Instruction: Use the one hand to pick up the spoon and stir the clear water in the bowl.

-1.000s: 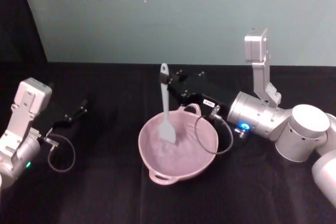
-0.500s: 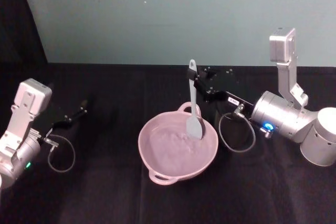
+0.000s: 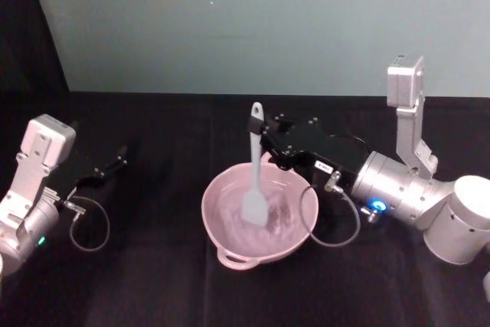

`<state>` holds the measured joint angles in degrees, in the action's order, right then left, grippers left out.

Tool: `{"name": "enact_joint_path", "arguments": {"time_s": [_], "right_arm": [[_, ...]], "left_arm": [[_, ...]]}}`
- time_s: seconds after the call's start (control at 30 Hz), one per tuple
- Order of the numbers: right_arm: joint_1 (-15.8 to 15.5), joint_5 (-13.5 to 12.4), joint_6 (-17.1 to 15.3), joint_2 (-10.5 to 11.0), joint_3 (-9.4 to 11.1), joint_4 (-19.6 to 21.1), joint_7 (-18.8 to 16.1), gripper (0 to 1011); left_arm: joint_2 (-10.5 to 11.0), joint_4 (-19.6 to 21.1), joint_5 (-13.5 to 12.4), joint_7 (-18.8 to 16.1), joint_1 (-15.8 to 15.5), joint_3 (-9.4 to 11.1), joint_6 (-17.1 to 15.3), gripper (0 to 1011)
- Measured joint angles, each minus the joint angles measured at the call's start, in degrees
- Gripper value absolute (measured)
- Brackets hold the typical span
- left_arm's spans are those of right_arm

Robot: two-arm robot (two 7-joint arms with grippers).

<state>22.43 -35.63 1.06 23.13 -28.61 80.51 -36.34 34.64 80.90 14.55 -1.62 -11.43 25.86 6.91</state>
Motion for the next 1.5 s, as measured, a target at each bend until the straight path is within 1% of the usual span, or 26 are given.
{"name": "enact_joint_path", "arguments": {"time_s": [0.07,0.17,0.2,0.37,0.4,0.43,0.5,0.63,0.73,0.83,0.87,0.93,1.03,1.1,1.17,1.27,1.5], "right_arm": [[-0.2,-1.1,0.3,-0.6,0.0,-0.1,-0.2,124],[0.3,-1.7,0.4,-1.5,-0.4,-1.1,-0.3,124],[0.3,-1.7,0.4,-1.5,-0.4,-1.1,-0.3,124],[2.7,-2.0,0.9,-3.6,-1.3,-5.5,-0.6,124],[3.4,-2.1,1.0,-4.2,-1.4,-7.0,-0.6,124],[3.4,-2.1,1.0,-4.2,-1.4,-7.0,-0.6,124],[5.2,-1.7,1.3,-5.3,-1.6,-10.2,-0.6,124],[6.7,-1.4,1.8,-5.9,-1.3,-12.7,-0.3,124],[7.4,-1.3,2.5,-5.9,0.0,-13.8,0.4,124],[7.4,-1.3,2.7,-5.4,0.9,-13.4,1.0,124],[7.2,-1.3,2.7,-4.8,1.4,-12.8,1.2,124],[6.7,-1.0,2.3,-3.9,1.8,-11.8,1.6,124],[6.0,-0.5,1.6,-3.0,1.8,-10.5,1.9,124],[5.3,0.4,0.8,-1.8,1.5,-8.9,2.1,124],[4.7,0.9,0.3,-1.2,1.2,-7.7,2.2,124],[3.1,1.6,-0.8,0.1,0.6,-4.5,2.3,124],[0.3,2.1,-2.3,1.2,-0.9,0.8,2.3,124]], "left_arm": [[0.0,0.0,0.0,0.0,0.0,0.0,0.0,1005],[0.0,0.0,0.0,0.0,0.0,0.0,0.0,1005],[0.0,0.0,0.0,0.0,0.0,0.0,0.0,1005],[0.0,0.0,0.0,0.0,0.0,0.0,0.0,1005],[0.0,0.0,0.0,0.0,0.0,0.0,0.0,1005],[0.0,0.0,0.0,0.0,0.0,0.0,0.0,1005],[0.0,0.0,0.0,0.0,0.0,0.0,0.0,1005],[0.0,0.0,0.0,0.0,0.0,0.0,0.0,1005],[0.0,0.0,0.0,0.0,0.0,0.0,0.0,1005],[0.0,0.0,0.0,0.0,0.0,0.0,0.0,1005],[0.0,0.0,0.0,0.0,0.0,0.0,0.0,1005],[0.0,0.0,0.0,0.0,0.0,0.0,0.0,1005],[0.0,0.0,0.0,0.0,0.0,0.0,0.0,1005],[0.0,0.0,0.0,0.0,0.0,0.0,0.0,1005],[0.0,0.0,0.0,0.0,0.0,0.0,0.0,1005],[0.0,0.0,0.0,0.0,0.0,0.0,0.0,1005],[0.0,0.0,0.0,0.0,0.0,0.0,0.0,1005]]}}
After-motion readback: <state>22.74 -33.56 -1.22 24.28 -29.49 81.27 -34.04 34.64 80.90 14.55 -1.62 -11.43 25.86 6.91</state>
